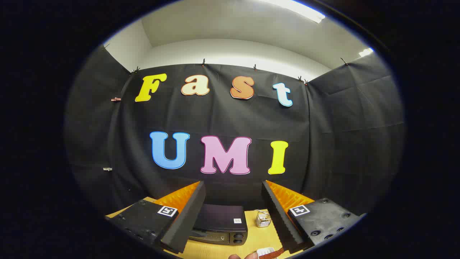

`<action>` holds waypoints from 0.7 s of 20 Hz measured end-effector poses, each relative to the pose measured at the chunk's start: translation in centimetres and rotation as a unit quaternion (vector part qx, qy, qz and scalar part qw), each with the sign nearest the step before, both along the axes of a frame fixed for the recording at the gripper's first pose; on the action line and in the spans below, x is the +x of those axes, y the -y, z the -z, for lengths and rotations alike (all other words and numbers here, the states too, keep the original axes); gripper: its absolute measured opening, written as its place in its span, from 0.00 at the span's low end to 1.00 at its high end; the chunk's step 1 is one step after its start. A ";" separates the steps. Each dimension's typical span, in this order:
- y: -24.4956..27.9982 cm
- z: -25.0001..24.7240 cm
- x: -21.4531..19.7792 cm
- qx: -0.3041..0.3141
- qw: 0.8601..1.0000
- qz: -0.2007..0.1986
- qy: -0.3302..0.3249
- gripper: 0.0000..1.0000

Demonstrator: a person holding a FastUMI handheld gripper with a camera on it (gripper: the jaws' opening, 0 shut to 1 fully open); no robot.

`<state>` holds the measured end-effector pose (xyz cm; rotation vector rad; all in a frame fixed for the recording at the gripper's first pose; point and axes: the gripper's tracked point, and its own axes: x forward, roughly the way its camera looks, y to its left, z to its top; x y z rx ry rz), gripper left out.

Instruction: Open the toaster oven, put the food inside, and close the toaster oven door.

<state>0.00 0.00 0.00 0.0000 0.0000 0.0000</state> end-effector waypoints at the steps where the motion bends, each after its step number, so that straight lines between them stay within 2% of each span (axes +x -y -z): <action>1: -0.1 0.1 -0.1 -0.001 1.000 -0.001 -0.001 0.97; 14: -0.5 -0.8 -1.6 -0.003 1.000 -0.006 0.004 0.97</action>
